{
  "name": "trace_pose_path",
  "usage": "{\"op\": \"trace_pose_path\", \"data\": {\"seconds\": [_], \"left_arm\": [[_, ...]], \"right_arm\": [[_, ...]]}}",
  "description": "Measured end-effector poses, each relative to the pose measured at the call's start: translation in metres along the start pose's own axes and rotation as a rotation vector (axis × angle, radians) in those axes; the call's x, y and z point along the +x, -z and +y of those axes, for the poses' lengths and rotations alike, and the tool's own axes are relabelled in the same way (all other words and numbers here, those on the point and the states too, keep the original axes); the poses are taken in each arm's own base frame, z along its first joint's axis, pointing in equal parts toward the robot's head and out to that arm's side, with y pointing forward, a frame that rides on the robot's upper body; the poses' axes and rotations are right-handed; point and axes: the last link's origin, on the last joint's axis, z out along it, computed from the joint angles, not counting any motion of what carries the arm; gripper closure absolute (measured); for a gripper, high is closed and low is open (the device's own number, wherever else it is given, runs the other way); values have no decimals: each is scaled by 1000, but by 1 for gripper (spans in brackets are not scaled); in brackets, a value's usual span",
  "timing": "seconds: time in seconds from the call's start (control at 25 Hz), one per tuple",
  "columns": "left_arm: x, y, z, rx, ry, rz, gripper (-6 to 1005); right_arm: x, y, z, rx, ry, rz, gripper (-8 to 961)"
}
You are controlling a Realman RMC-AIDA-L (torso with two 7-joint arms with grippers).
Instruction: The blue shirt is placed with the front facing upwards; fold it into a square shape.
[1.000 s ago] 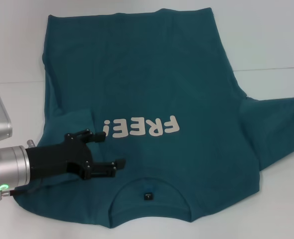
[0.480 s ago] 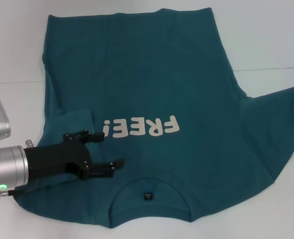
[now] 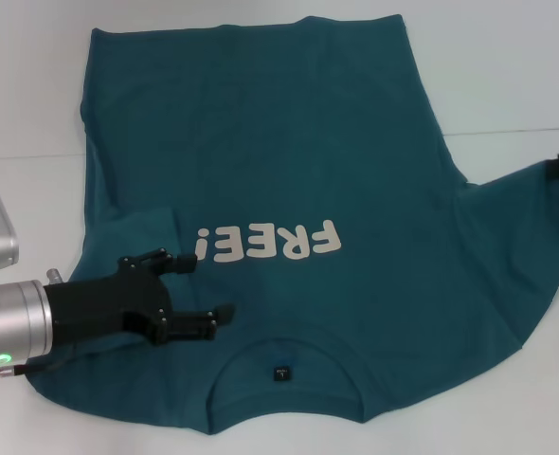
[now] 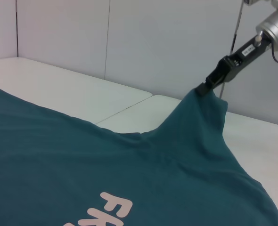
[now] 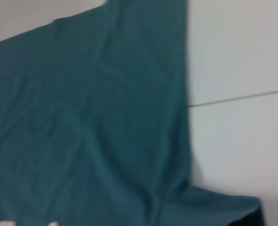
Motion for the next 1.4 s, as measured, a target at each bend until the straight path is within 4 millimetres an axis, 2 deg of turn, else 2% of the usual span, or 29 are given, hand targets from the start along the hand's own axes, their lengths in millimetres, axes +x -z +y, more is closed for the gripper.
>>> {"op": "trace_pose_path", "data": {"seconds": [0.28,0.56,0.64,0.68,0.88,1.12,1.32,1.4], "left_arm": [[-1,0,1,-1,0,-1,50],[-3,1,1,2,4,-3,49],[-6,3,1,6,9,-5,49],[-7,4,1,9,10,-5,49],[-9,6,2,13,16,-3,49],[-9,7,2,13,17,-2,49],[-9,6,3,11,18,-1,49],[-9,5,3,10,16,-2,49]], "right_arm": [[-17,0,42,-58,121,58,893],[-21,-27,94,-45,285,174,886],[-20,-38,117,-48,348,212,883],[-20,-38,117,-48,348,212,882],[-16,-51,148,-59,406,253,877],[-9,-61,163,-45,459,296,871],[-7,-64,161,6,466,306,866],[-8,-63,159,11,454,301,793]]}}
